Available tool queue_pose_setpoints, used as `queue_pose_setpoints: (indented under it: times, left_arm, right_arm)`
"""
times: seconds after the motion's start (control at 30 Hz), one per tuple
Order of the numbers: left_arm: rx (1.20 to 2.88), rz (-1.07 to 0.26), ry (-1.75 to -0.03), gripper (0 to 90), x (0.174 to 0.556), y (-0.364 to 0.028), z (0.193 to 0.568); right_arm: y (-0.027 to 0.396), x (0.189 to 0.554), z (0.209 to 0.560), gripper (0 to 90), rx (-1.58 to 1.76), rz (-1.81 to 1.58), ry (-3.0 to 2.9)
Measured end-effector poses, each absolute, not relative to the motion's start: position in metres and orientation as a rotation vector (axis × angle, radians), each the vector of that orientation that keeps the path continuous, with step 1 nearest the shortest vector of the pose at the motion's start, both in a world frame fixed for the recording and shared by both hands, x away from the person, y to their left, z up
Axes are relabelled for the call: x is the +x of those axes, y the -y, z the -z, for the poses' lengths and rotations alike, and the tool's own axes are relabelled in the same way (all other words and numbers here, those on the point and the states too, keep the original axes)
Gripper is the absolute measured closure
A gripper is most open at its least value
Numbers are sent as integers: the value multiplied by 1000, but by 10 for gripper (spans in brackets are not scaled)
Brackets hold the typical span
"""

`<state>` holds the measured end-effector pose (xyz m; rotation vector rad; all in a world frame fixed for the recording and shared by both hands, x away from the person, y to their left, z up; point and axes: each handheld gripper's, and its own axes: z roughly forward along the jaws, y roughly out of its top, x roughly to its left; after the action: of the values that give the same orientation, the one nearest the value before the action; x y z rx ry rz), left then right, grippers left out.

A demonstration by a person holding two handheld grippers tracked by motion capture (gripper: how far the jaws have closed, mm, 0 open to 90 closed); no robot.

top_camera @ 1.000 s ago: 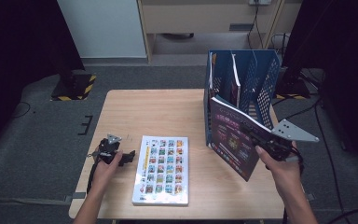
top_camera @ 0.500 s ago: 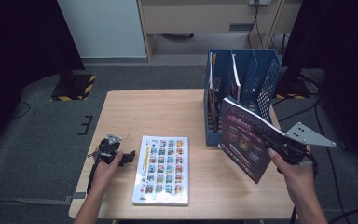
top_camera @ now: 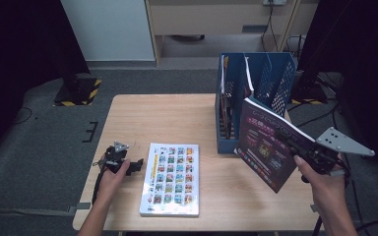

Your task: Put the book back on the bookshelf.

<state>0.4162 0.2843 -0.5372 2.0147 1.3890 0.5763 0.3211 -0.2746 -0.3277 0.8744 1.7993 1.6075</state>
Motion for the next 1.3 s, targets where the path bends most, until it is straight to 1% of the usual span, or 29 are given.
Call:
queue_pose_setpoints:
  times: [0.5, 1.07, 1.3]
  left_arm:
    - [2021, -572, -1380, 0, 416, -283, 537]
    - [2022, -572, -1379, 0, 416, -283, 537]
    - [2022, -572, -1378, 0, 416, -283, 537]
  right_arm:
    - [269, 331, 293, 838, 890, -1602, -1757]
    - [286, 339, 286, 838, 962, -1493, -1713]
    - [288, 348, 287, 838, 1018, -1445, -1689]
